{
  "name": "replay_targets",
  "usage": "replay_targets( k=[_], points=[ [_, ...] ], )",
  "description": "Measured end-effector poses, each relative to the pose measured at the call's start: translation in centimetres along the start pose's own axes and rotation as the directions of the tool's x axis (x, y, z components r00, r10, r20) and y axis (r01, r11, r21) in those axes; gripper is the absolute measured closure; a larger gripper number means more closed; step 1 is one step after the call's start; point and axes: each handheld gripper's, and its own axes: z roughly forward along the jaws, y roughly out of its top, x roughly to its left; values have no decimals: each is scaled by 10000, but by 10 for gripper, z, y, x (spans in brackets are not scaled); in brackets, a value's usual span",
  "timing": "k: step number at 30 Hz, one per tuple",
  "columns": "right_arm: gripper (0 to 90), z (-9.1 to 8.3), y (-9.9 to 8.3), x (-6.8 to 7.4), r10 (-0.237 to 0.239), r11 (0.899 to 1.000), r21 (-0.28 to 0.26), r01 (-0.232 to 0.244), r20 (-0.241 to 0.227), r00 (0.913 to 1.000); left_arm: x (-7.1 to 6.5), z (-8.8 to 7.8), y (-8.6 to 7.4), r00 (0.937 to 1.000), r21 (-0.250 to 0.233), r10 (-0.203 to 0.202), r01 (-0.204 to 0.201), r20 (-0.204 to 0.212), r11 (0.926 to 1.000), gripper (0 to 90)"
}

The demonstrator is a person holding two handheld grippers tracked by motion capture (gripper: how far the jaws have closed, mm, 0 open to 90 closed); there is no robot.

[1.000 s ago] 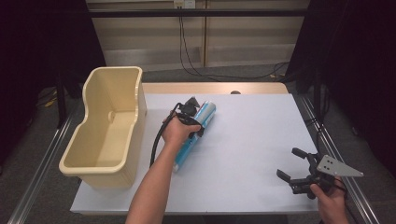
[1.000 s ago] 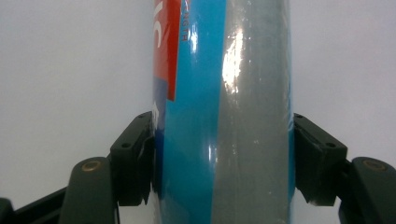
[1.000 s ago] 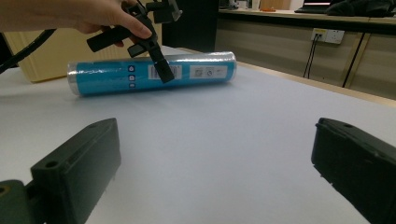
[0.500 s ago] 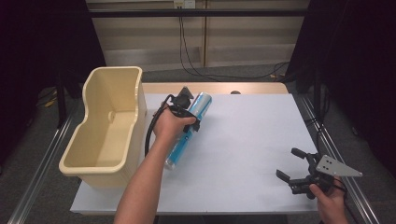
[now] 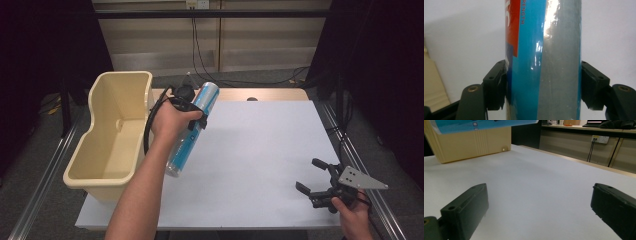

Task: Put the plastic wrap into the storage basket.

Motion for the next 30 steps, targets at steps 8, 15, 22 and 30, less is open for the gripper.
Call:
replay_targets(
  k=[8,15,22,30],
  points=[
    [10,1,0,1,65,10000,42,-65,-16,10000,9,-24,-4,9995,-70,-232,231,-199,9997,324],
    [10,1,0,1,46,10000,45,-46,-18,10000,18,-43,-9,9986,-124,-404,400,-338,9991,324],
    [10,1,0,1,68,10000,67,-68,-49,10000,22,-61,-13,9977,-269,-613,605,-280,9978,324],
    [10,1,0,1,134,9999,37,-134,-40,9999,20,-85,-17,9951,-439,-958,946,-258,9945,324]
  ],
)
